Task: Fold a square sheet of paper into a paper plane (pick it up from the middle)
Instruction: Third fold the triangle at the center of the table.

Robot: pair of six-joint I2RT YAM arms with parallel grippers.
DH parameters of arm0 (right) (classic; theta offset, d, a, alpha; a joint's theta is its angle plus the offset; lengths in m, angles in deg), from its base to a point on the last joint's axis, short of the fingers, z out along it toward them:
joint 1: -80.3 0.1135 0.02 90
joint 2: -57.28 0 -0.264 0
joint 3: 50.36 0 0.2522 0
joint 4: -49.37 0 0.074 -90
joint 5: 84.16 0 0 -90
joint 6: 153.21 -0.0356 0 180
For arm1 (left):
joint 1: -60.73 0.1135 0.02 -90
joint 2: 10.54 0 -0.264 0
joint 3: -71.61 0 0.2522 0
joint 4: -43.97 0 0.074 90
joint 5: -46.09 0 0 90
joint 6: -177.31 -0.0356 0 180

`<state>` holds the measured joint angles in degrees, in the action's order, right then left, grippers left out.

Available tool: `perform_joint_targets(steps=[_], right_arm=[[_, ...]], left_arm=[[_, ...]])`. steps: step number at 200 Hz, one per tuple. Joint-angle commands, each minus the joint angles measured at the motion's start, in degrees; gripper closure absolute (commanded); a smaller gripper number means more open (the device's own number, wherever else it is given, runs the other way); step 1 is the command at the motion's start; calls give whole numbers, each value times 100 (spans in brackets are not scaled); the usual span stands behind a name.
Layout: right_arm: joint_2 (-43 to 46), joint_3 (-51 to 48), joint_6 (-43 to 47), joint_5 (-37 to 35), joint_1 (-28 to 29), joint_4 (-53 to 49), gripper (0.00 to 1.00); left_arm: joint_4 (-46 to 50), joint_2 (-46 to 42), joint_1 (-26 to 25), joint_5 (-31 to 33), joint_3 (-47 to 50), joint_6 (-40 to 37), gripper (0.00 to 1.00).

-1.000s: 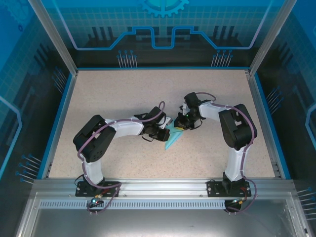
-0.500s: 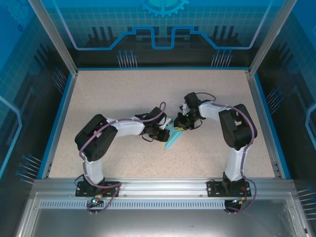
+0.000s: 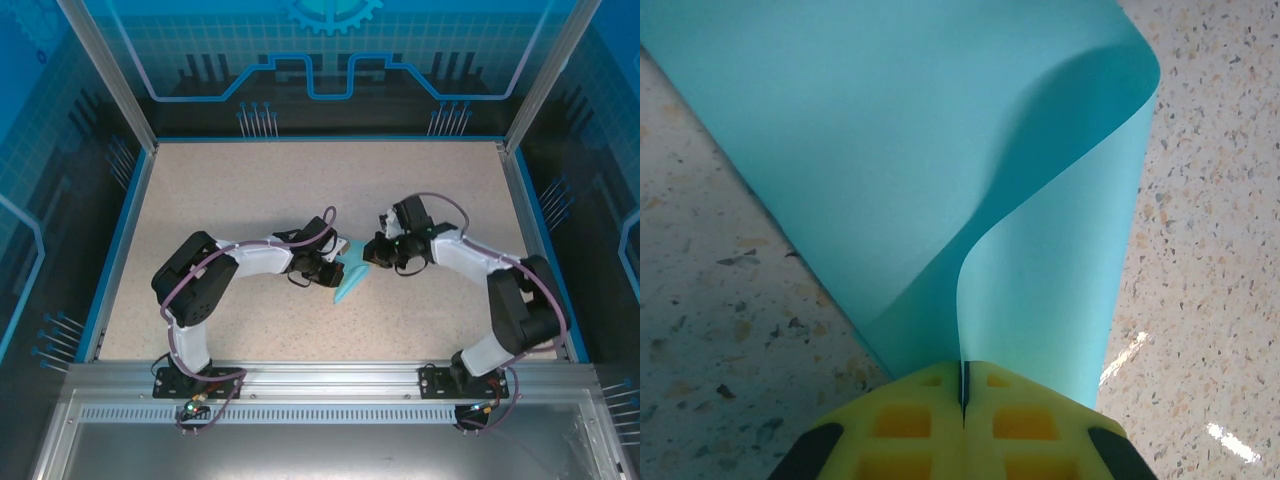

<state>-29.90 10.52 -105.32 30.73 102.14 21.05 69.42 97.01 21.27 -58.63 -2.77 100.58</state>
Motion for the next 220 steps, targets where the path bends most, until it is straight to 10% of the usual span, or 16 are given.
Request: perform_joint_targets(steps=[1,101,220], right_arm=[[277,-863,-946,236,320,1264,96],[-132,-1460,-2055,-240,1422,3158,100],[509,-1703,-1816,-391,1067,2548,100]], left_arm=[[114,144,45,49,15,-183,100],[107,161,67,28,24,-160,100],[111,135,106,-91,50,-167,100]])
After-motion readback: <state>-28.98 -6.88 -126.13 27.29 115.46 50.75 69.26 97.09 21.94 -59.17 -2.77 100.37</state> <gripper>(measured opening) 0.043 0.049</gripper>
